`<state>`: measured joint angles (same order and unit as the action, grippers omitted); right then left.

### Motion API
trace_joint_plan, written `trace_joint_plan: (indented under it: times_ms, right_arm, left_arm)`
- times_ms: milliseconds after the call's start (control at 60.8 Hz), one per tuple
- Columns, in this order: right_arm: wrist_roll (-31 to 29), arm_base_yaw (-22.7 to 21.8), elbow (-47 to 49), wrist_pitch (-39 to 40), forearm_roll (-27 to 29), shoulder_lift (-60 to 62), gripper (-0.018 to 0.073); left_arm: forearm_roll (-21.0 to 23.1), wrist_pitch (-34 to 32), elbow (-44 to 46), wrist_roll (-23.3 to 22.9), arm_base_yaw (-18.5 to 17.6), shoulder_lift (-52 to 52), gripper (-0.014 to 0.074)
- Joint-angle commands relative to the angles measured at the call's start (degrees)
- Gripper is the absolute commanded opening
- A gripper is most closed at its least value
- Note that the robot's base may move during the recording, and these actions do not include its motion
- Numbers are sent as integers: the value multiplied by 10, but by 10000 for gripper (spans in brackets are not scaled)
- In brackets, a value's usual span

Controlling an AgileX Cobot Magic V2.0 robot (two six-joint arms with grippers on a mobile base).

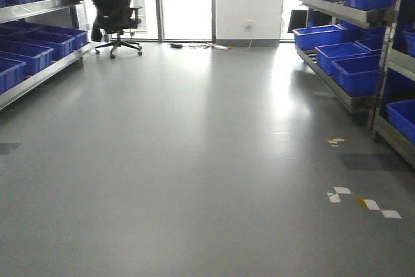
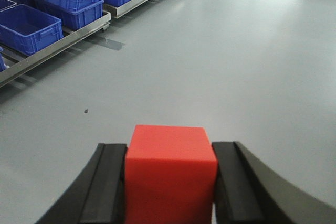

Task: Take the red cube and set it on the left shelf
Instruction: 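Drive the base away from the table holding the red cube, then drive the base to the shelf rack of blue crates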

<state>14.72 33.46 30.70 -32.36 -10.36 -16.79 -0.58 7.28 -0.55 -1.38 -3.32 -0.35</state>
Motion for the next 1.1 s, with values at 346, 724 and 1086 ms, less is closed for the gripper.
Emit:
trace_joint_plan:
  times_ms: [346, 724, 1086]
  right_arm:
    - [-5, 1, 16, 52, -11, -4, 148]
    - [-5, 1, 16, 52, -11, -4, 148]
    - [-5, 1, 16, 52, -11, -4, 148]
  left_arm:
    - [2, -50, -13, 0, -4, -8, 102]
    - [2, -50, -13, 0, -4, -8, 102]
    - [2, -50, -13, 0, -4, -8, 102]
